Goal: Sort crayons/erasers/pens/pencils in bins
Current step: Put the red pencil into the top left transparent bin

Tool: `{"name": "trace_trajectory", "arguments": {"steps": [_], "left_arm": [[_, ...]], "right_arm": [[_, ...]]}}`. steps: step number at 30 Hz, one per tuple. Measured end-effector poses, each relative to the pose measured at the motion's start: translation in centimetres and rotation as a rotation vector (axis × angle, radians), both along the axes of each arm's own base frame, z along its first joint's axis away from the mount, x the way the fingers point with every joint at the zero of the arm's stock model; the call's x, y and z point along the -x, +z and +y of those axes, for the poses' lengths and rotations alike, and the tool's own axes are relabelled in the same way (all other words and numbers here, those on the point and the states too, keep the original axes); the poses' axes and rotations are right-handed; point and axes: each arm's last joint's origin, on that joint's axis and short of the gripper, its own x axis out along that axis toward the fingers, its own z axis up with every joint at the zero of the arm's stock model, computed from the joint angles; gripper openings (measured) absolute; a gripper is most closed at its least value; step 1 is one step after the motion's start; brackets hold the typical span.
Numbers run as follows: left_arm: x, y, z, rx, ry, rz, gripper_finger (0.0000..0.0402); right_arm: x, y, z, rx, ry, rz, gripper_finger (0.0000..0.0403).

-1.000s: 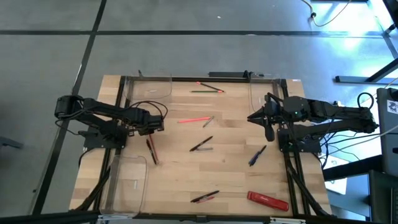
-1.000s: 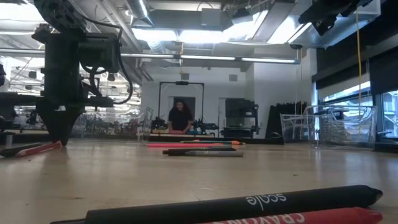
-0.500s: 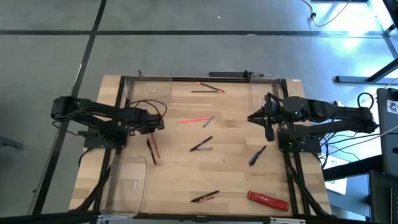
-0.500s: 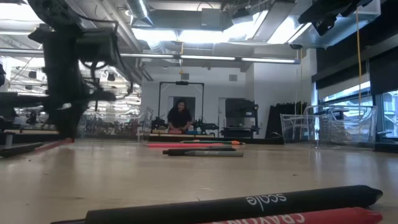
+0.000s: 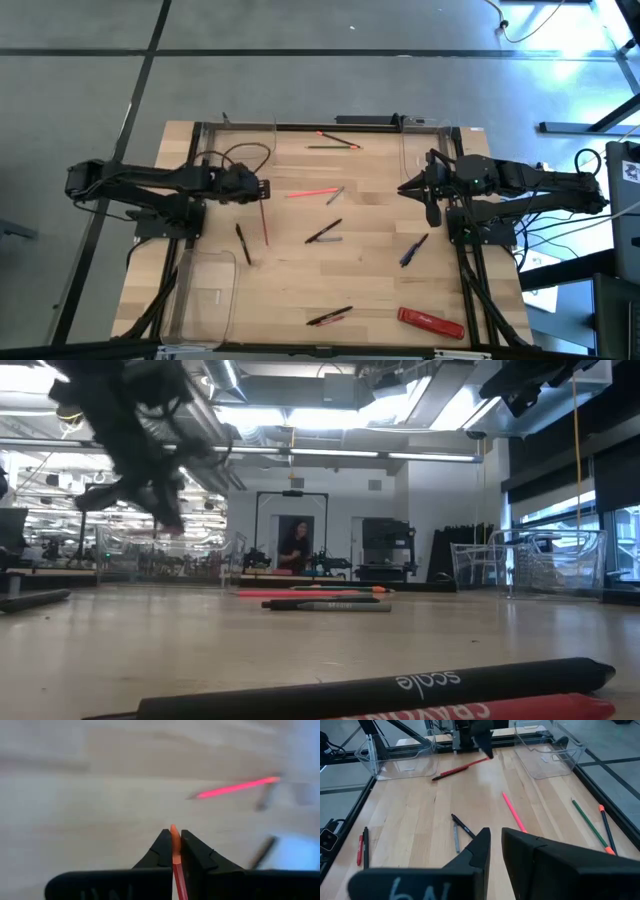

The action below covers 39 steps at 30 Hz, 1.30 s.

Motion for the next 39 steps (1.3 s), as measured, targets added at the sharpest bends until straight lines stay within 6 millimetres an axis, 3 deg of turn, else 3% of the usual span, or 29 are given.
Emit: {"name": "trace_trajectory", "arguments": {"steps": [10, 15, 20, 29, 34, 39], "left_arm": [[-0.8, 8.2, 2.5, -0.275, -0.213, -0.002, 0.0005], [0.1, 12.9, 4.1, -0.428, -0.266, 0.04, 0.0005], [1.3, 15.7, 5.9, -0.579, -0.304, 0.108, 0.0004], [3.5, 16.8, 9.1, -0.768, -0.414, 0.369, 0.0004], [3.4, 15.8, 11.4, -0.807, -0.525, 0.567, 0.0003], [2.2, 13.6, 14.0, -0.758, -0.665, 0.709, 0.0005]], "right_arm": [[-0.3, 0.9, -0.3, 0.002, -0.051, -0.062, 0.0051], [-0.9, 2.6, -0.8, 0.021, -0.076, -0.08, 0.0051], [-2.3, 4.4, -1.4, 0.048, -0.098, -0.013, 0.0051], [-5.4, 6.7, -3.2, 0.033, -0.171, 0.111, 0.0051], [-7.0, 6.5, -4.2, 0.022, -0.147, 0.141, 0.0051], [-8.4, 5.5, -4.9, 0.008, -0.156, 0.194, 0.0051]]}}
